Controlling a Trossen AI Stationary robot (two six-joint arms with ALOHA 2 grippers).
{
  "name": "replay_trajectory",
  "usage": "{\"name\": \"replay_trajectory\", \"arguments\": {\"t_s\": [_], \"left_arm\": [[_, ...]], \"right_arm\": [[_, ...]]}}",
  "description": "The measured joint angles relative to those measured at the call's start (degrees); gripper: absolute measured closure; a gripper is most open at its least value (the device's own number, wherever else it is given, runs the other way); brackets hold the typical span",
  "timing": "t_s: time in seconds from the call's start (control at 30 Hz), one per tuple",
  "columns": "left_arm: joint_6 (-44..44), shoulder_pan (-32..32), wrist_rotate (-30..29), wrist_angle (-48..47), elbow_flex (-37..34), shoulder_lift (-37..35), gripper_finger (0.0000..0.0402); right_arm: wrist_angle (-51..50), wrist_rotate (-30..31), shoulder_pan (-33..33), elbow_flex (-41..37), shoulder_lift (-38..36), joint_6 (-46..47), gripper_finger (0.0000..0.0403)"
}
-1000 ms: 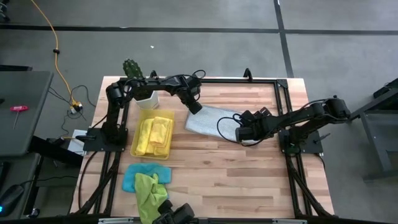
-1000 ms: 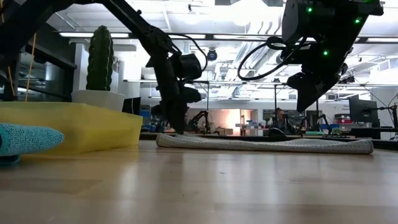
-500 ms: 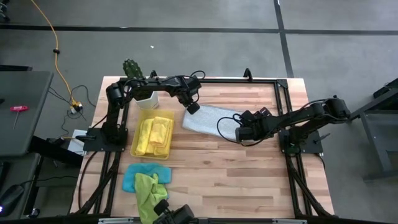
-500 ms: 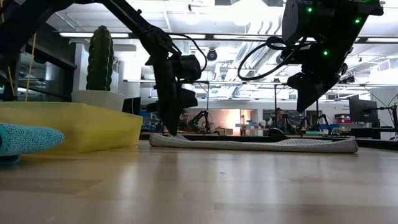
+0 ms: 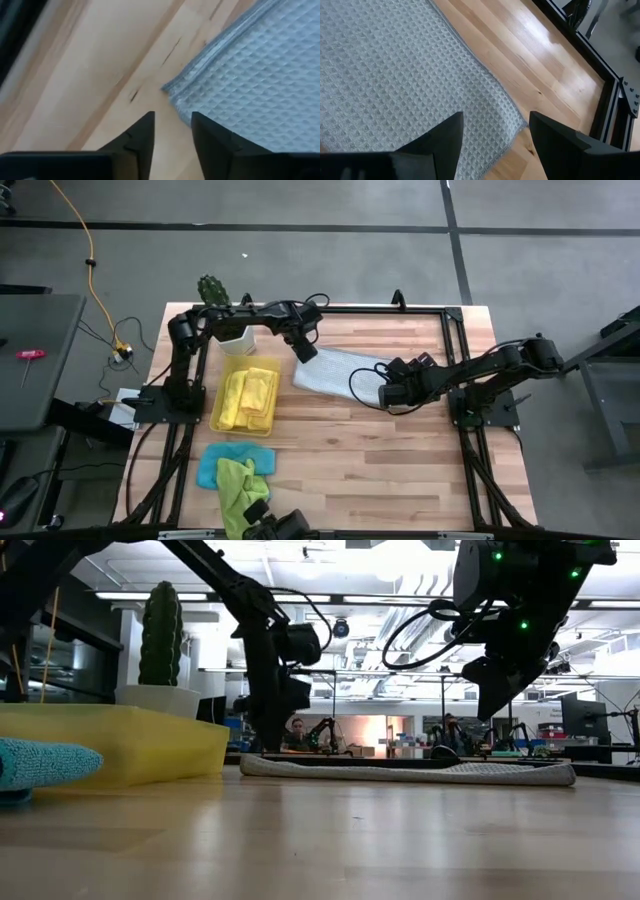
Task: Fold microfiber towels
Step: Fold the gray microfiber towel
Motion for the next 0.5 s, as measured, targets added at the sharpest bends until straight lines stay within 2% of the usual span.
{"name": "replay_trajectory", "arguments": {"t_s": [0.07,0.27,0.5], "left_arm": [[0.47,-0.02,1.50,0.03,0.01,-1.14,0.0268],[2.77,-3.27,12.41,0.96,-0.77,-3.91,0.0249],[2.61,-10.84,8.08,6.86,-9.77,-4.39,0.0266]], "right_arm": [[-0.09,-0.54,0.00,0.00,0.00,0.00,0.0183],[-0.55,-4.22,0.02,-0.02,0.02,-1.48,0.0183],[-0.50,-5.25,0.02,-0.02,0.02,-1.49,0.0182]]}}
